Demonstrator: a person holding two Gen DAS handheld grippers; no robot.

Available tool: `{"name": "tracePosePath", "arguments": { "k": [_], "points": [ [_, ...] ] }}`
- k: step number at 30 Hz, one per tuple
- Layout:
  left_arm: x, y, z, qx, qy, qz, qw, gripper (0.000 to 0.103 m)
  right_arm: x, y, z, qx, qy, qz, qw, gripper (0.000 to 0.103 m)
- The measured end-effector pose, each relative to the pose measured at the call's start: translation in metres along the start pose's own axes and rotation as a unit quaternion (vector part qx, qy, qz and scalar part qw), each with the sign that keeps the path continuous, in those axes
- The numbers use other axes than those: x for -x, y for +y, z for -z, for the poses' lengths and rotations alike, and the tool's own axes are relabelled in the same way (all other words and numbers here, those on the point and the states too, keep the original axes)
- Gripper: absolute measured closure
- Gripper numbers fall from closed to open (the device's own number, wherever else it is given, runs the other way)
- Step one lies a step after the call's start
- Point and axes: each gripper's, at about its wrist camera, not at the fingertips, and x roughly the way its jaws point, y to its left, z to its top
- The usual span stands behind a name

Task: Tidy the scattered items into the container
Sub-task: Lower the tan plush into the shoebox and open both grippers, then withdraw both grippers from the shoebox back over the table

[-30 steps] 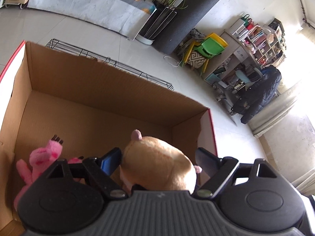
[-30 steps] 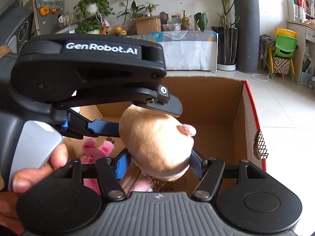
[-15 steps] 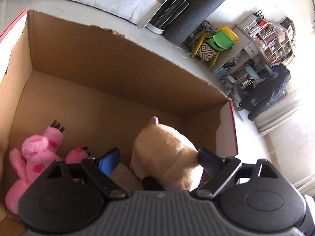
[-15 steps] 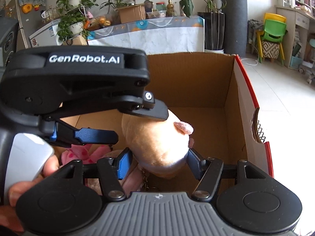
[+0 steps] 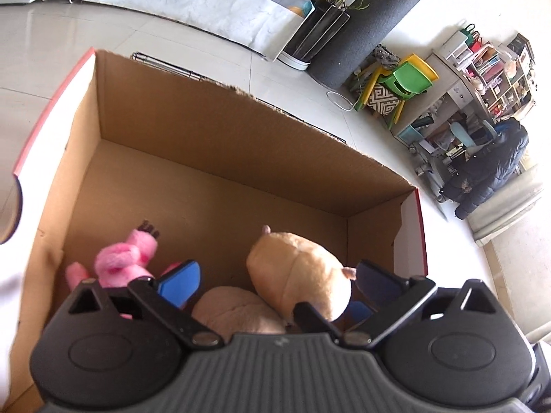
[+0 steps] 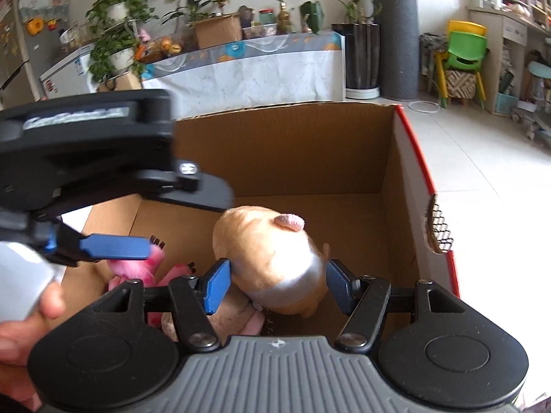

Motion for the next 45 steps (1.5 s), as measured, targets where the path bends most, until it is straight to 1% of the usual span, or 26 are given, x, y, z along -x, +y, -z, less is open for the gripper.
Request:
{"name": "tracePosePath", "arguments": {
  "k": [5,7,10,14,18,21,24,28,30,35,40,45],
  "points": [
    [0.015,-0.003,0.001,-0.004,-0.001,-0.012,0.9999,0.0,0.007,-0.005,-0.005,-0.023,0.001,0.027,0.999,0.042],
    [0.02,-0.001,0.006,0.004,0.0,-0.013,0.9999,0.0,0.01,-0.003,-0.006,-0.022,0.0,0.031,0.999,0.042],
    [0.027,0.0,0.015,0.005,0.006,-0.02,0.9998,0.0,0.014,-0.001,-0.007,-0.016,-0.004,0.048,0.999,0.042],
    [0.039,0.002,0.023,0.002,0.008,-0.035,0.9993,0.0,0.019,-0.006,-0.01,-0.035,0.004,0.055,0.998,0.041],
    [0.055,0.001,0.027,-0.003,-0.005,-0.035,0.9994,0.0,0.028,-0.005,-0.013,-0.036,0.001,0.045,0.998,0.041],
    [0.065,-0.002,0.034,-0.011,-0.011,-0.039,0.9991,0.0,0.034,-0.003,-0.013,-0.04,0.008,0.03,0.999,0.041],
    [0.075,-0.006,0.042,-0.022,-0.012,-0.042,0.9988,0.0,0.04,-0.001,-0.011,-0.04,0.015,0.017,0.999,0.041],
    [0.087,-0.007,0.051,-0.022,-0.012,-0.051,0.9984,0.0,0.049,0.005,-0.008,-0.029,0.02,0.009,0.999,0.04],
    [0.093,-0.007,0.055,-0.024,-0.014,-0.062,0.9977,0.0,0.052,0.007,-0.005,-0.029,0.023,0.005,0.999,0.037],
    [0.103,0.0,0.067,-0.017,-0.008,-0.071,0.9973,0.0,0.06,0.01,0.002,-0.035,0.036,-0.011,0.999,0.036],
    [0.111,0.007,0.076,-0.015,-0.002,-0.081,0.9966,0.0,0.073,0.018,0.007,-0.019,0.034,-0.006,0.999,0.036],
    [0.117,0.012,0.086,-0.012,0.002,-0.087,0.9961,0.0,0.084,0.021,0.012,-0.02,0.033,-0.008,0.999,0.036]
  ]
}}
